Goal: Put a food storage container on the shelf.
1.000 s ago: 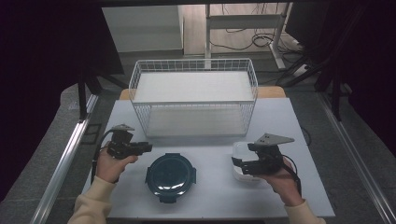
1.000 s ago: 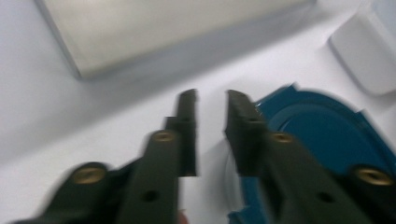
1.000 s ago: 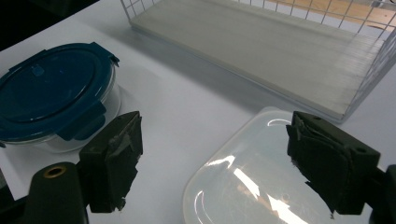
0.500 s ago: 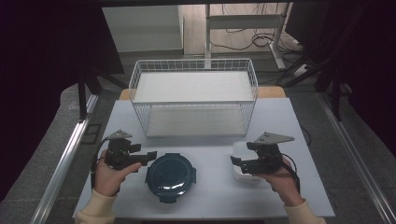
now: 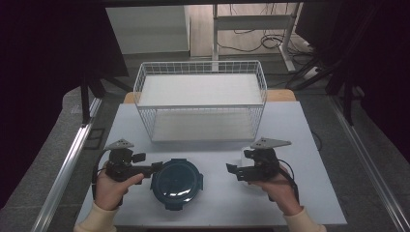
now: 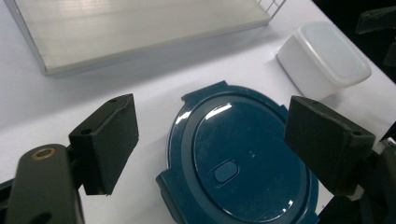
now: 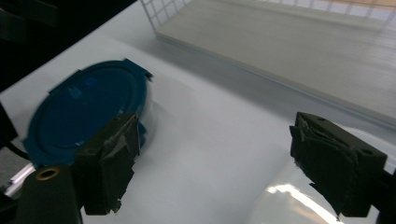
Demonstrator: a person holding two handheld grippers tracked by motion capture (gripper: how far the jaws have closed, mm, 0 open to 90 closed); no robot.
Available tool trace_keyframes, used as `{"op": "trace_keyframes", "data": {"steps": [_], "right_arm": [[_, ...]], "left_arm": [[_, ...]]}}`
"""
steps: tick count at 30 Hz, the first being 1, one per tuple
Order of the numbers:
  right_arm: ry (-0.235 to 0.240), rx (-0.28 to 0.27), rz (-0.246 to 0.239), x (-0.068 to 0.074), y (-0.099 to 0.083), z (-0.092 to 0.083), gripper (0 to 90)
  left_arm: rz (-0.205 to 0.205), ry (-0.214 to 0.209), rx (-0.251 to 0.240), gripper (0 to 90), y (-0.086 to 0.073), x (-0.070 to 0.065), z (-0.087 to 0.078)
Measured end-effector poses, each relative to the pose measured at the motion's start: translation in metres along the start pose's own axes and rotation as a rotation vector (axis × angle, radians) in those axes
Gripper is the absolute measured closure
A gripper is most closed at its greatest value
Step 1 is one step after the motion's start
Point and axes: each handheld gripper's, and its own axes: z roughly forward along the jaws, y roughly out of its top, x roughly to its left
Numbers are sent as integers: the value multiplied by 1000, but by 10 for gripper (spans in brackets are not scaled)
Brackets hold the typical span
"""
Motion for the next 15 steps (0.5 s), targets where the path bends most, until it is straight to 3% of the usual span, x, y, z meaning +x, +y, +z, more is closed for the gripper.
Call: {"op": "trace_keyframes", "data": {"steps": [3,4,7,10,15], "right_arm": [[24,4,21,6,2,6,142],[32,3,28,9,3,9,141],[79,25,77,20,5,27,137],[105,54,79,33,4,41,128],[123,71,109,45,6,56,120]], "left_arm": [[-3,-19,11,173,-1,1,1],[-13,-50,10,173,-1,2,1],[-11,-69,11,172,-2,2,1],[-13,-54,25,170,-3,5,5],[-44,-74,37,165,-5,11,9]]}}
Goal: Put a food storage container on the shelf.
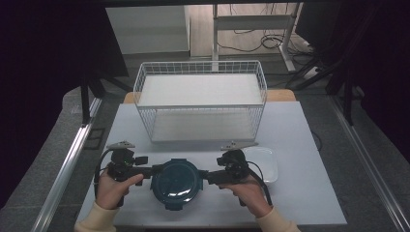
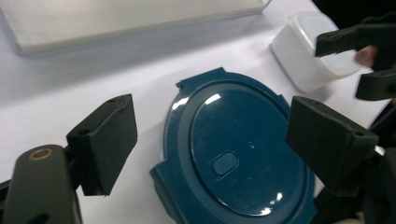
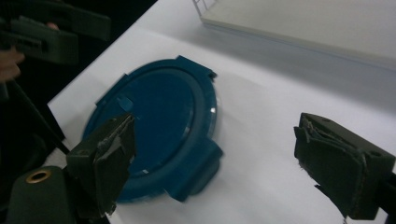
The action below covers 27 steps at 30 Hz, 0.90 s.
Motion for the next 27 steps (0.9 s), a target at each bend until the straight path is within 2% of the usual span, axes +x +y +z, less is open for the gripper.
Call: {"op": "trace_keyframes", "data": {"steps": [1,3,6,13,14,15,19,25,27], "right_arm": [[9,1,16,1,0,2,120],[40,3,48,7,-2,11,117],[45,19,46,12,-5,16,111],[31,36,89,17,-11,25,81],[31,44,96,17,-13,27,80],[37,53,109,16,-15,31,79],[44,64,141,14,-19,36,76],[41,52,179,14,-23,40,70],[44,67,186,15,-26,45,66]], "left_arm": [[10,19,0,165,0,-3,-1],[18,22,-10,166,-1,-8,-4],[15,31,-3,165,-3,-8,-3],[-53,29,19,156,-17,3,3],[-64,24,24,145,-18,4,4],[-88,0,35,135,-21,7,9],[-114,-16,43,124,-24,11,13],[-130,-24,53,126,-30,12,16],[-141,-26,63,126,-34,13,18]]}}
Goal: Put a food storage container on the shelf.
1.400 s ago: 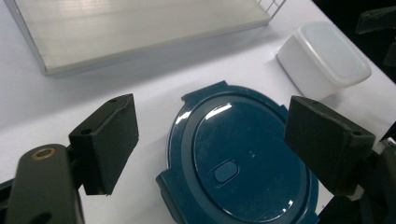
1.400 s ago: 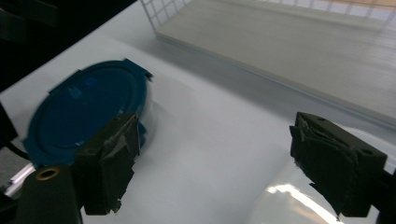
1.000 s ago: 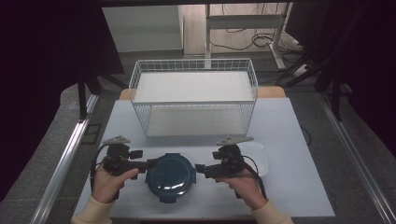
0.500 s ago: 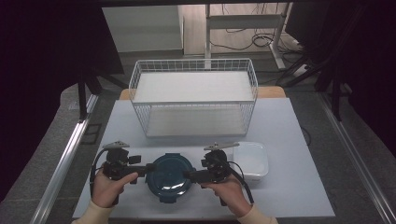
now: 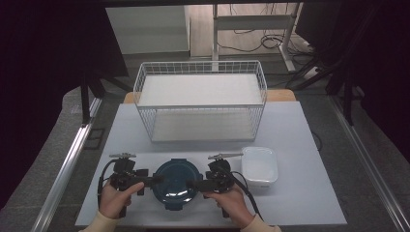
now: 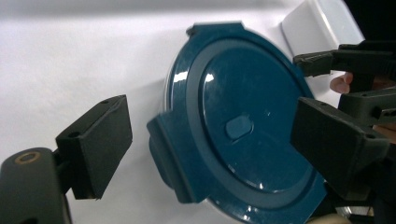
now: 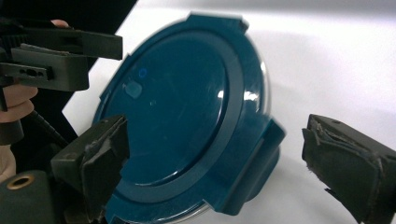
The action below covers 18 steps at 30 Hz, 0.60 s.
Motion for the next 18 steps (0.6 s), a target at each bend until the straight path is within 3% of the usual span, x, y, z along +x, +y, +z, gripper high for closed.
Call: {"op": "trace_keyframes", "data": {"steps": [5,7,8,10,12,14,18], "right_arm": [[2,19,36,-3,-5,10,63],[15,18,54,-4,-7,12,62],[46,23,92,-5,-8,14,59],[50,27,93,-5,-8,15,58],[42,31,89,-6,-10,18,58],[81,34,120,-6,-12,21,65],[83,29,115,-4,-15,23,72]], "left_arm": [[-38,-20,9,127,-7,6,6],[-65,-52,5,131,-9,9,8],[-73,-74,4,132,-10,10,9],[-78,-70,16,135,-11,11,13],[-93,-94,16,137,-12,12,14],[-98,-99,19,144,-14,12,17],[-120,-120,23,154,-16,13,19]]}}
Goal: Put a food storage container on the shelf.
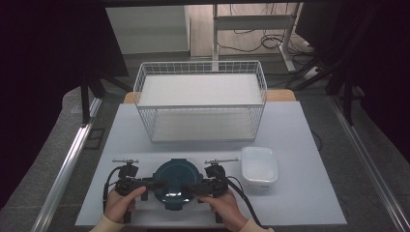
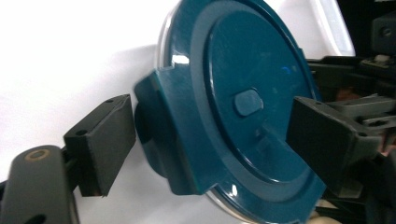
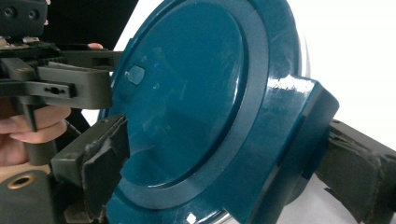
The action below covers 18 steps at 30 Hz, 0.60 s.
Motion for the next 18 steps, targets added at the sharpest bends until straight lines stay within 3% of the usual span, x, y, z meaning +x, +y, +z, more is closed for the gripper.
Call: {"op": "trace_keyframes", "data": {"steps": [2,7,11,14,18], "right_arm": [[0,4,15,-1,-2,1,106],[16,13,54,-4,-4,3,112],[13,-8,61,-6,-3,1,153],[8,-23,73,-6,-3,-2,200],[21,-30,101,-9,-3,-5,233]], "left_arm": [[-11,3,-6,198,-1,1,-1],[-44,-26,6,209,-3,6,-1],[-47,-22,23,207,-4,4,4],[-60,-8,15,225,-4,3,5],[-83,-21,0,269,-4,4,2]]}}
